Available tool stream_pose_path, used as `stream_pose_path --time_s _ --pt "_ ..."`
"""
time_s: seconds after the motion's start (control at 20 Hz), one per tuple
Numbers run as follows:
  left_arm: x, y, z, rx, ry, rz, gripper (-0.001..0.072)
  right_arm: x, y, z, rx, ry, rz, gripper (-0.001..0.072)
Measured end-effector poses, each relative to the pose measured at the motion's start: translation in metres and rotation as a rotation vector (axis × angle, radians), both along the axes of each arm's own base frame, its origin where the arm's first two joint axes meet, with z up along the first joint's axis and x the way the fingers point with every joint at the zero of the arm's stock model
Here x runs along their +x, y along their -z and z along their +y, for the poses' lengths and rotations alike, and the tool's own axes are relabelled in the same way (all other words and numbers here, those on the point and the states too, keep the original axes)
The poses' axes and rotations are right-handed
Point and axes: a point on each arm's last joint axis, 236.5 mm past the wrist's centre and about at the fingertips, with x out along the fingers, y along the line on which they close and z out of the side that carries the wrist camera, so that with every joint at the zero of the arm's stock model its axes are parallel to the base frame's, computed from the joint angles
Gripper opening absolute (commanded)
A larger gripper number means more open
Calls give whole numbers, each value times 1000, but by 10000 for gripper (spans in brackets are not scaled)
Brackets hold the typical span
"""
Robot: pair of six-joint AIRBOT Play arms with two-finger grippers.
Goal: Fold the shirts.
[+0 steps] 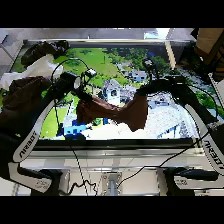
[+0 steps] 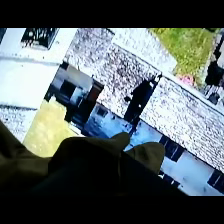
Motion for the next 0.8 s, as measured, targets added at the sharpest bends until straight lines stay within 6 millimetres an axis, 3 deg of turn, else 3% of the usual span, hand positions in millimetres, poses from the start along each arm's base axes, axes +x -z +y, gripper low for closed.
stream_pose_path --time_s 0.05,0.15,0.25,0.45,0.6,0.7,0.8 --pt "7 -3 3 10 -14 -29 516 7 -2 1 15 20 -26 345" --pt "18 -12 7 24 -32 -69 590 15 -3 -2 16 42 -55 345" --pt "27 -27 9 29 -38 -109 590 16 0 -10 -27 44 -57 345" --pt "47 -85 12 -22 -72 -222 589 9 -6 -38 -120 55 -42 345" --pt "42 -115 15 -130 -106 -216 576 -1 -18 -69 -119 121 -14 345" --pt "32 -117 18 -206 -125 -153 577 -13 -16 -86 -77 164 41 345" --pt "20 -108 22 -269 -144 -74 578 -31 -3 -95 -14 192 128 438"
